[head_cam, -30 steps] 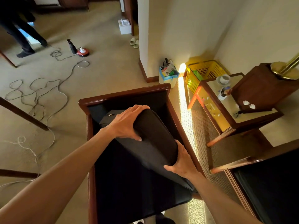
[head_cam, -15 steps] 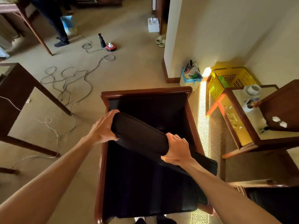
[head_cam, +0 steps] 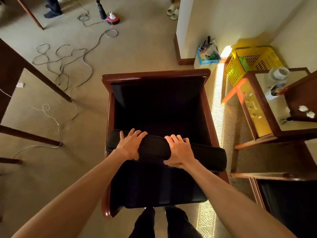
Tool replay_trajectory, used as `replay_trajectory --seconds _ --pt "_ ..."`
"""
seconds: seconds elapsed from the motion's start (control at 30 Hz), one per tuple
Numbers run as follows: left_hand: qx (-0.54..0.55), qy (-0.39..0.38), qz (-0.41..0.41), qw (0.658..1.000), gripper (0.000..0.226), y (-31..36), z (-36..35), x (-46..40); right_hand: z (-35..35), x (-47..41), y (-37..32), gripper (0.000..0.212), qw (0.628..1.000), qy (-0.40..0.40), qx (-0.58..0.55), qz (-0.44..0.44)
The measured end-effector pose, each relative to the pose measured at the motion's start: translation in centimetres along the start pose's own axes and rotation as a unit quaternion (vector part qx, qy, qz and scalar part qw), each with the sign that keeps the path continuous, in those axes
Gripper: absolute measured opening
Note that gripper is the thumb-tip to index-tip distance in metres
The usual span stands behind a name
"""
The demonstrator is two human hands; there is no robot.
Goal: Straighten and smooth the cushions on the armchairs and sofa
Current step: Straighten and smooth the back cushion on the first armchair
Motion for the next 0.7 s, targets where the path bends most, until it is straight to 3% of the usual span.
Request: replay_trajectory --seconds 0.27,0.47,0.7 --pt "-0.113 0.078 -0.023 0.990 0.128 0.5 -2.0 -1.0 -0.8 3.4 5.8 0.123 0.995 -0.040 0.088 -0.034" --pt "-0.073 0.106 -0.034 0.991 0.101 0.0 0.8 -1.8 0.9 1.1 6.2 0.102 0.994 -0.070 0.082 -0.034" --pt "-0.059 0.163 -0.026 0.984 0.099 -0.7 6.1 -3.8 5.4 -4.1 7.5 0.096 0.993 -0.036 0.110 -0.004"
Point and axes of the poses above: each hand's wrist, its own x-axis away from the middle knuckle, its own z-axis out of the back of the hand, y = z × x, the point moved 6 cm from there along -x, towards the middle knuckle, and after that the axes turned 5 degrees about y, right-handed, at the moved point
